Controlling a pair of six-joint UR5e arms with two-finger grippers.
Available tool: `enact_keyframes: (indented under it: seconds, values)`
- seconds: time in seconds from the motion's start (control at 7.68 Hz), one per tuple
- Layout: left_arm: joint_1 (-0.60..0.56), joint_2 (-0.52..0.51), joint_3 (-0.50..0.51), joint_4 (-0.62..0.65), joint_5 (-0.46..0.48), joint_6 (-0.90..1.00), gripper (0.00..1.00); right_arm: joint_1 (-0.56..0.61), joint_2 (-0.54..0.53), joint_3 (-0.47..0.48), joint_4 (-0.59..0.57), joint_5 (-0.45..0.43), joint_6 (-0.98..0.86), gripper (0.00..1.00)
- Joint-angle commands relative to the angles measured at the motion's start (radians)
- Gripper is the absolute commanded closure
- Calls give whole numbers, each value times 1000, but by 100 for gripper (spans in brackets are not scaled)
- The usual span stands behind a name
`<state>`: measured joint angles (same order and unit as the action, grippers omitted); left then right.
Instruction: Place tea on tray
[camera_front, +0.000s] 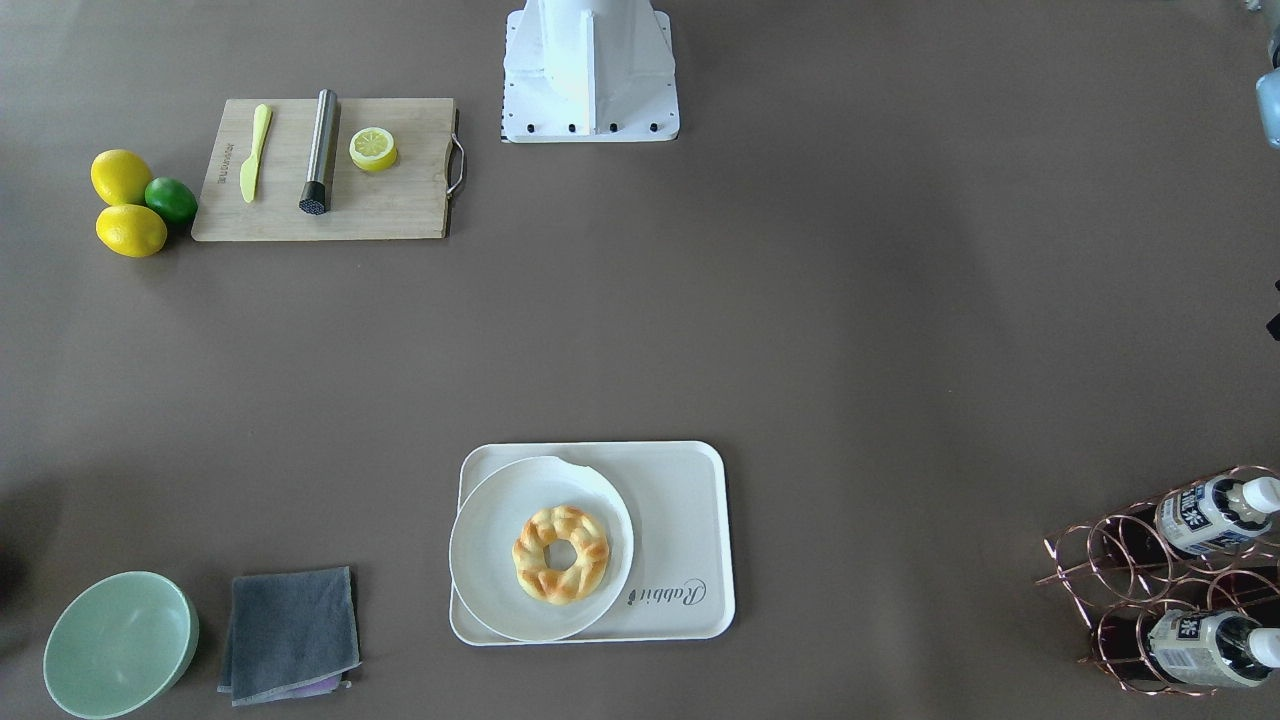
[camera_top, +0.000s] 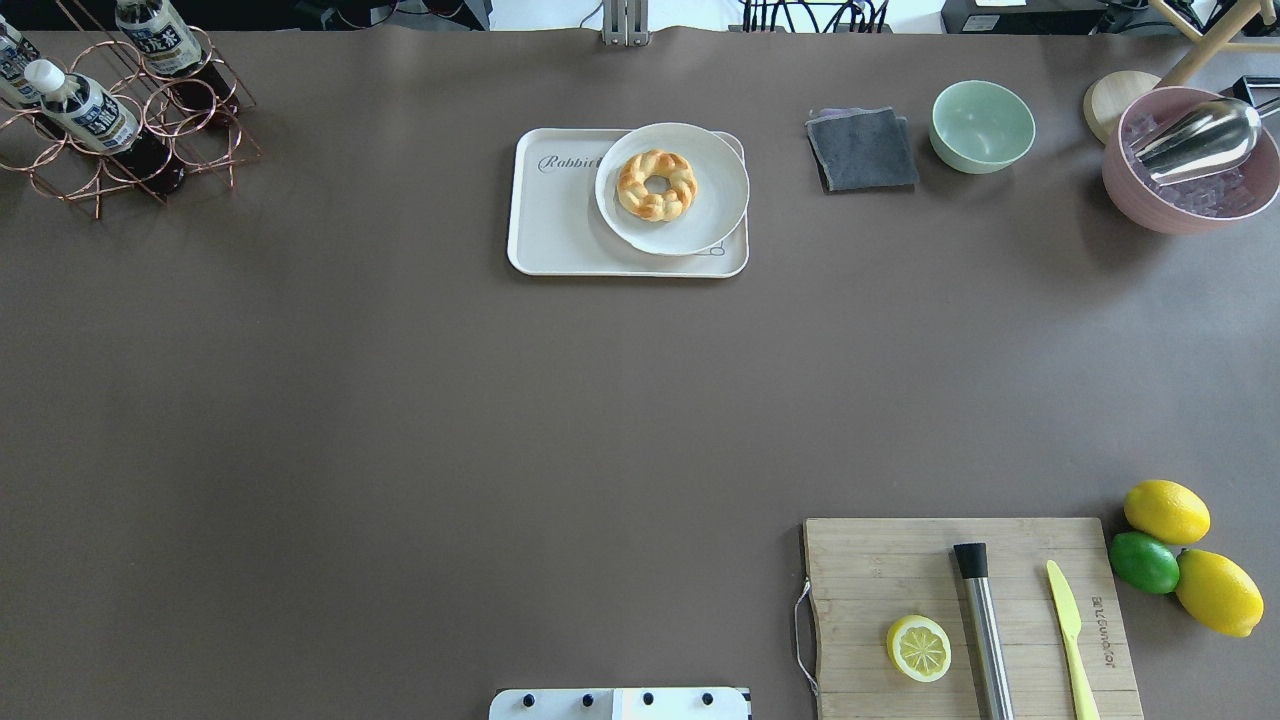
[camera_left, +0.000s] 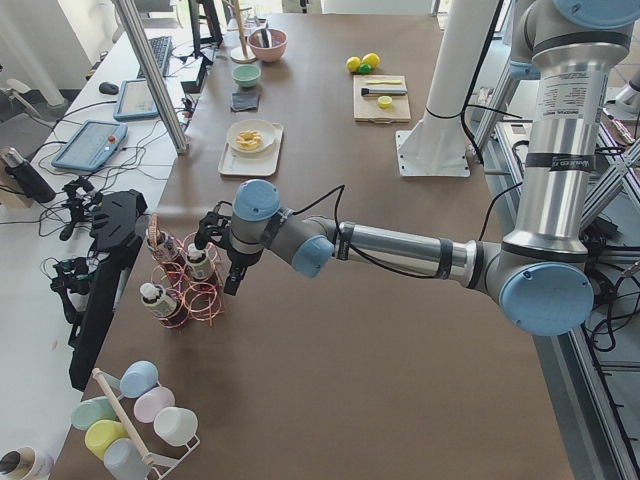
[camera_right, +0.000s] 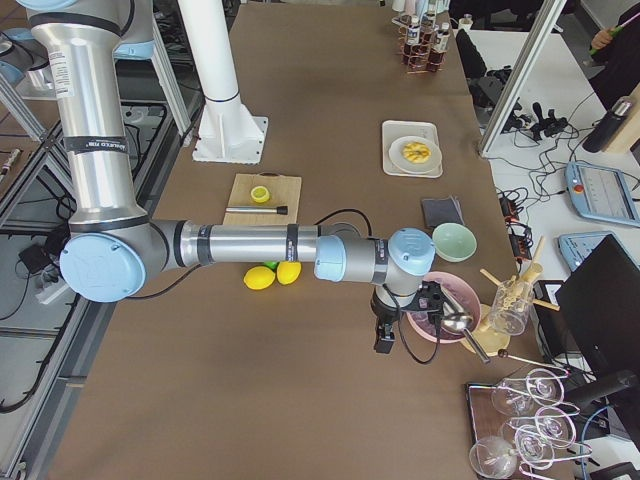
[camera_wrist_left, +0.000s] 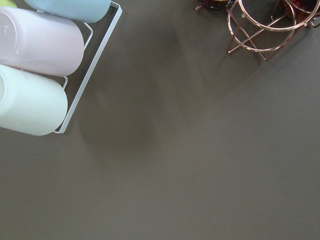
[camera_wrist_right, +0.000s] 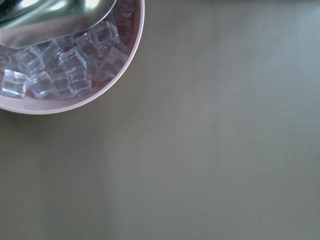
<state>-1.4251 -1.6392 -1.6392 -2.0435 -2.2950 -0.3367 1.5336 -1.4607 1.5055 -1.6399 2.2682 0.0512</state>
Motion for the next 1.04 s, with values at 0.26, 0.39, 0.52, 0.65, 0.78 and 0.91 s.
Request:
enact_keyframes:
  seconds: [0.26, 0.39, 0.52, 0.65, 0.78, 0.91]
  values:
    - [182, -33, 18, -300, 258, -223, 2, -3, 3, 2, 0, 1, 12, 0]
    - [224, -63, 31, -302, 328, -267, 3, -3, 3, 2, 0, 1, 12, 0]
    - [230, -77, 53, -317, 342, -265, 5, -3, 3, 7, 0, 4, 12, 0]
    - [230, -77, 79, -369, 342, -262, 7, -3, 2, 16, 0, 5, 12, 0]
    - [230, -86, 108, -404, 342, -260, 8, -3, 2, 16, 0, 4, 12, 0]
    - [230, -102, 137, -429, 339, -258, 9, -3, 2, 16, 0, 5, 12, 0]
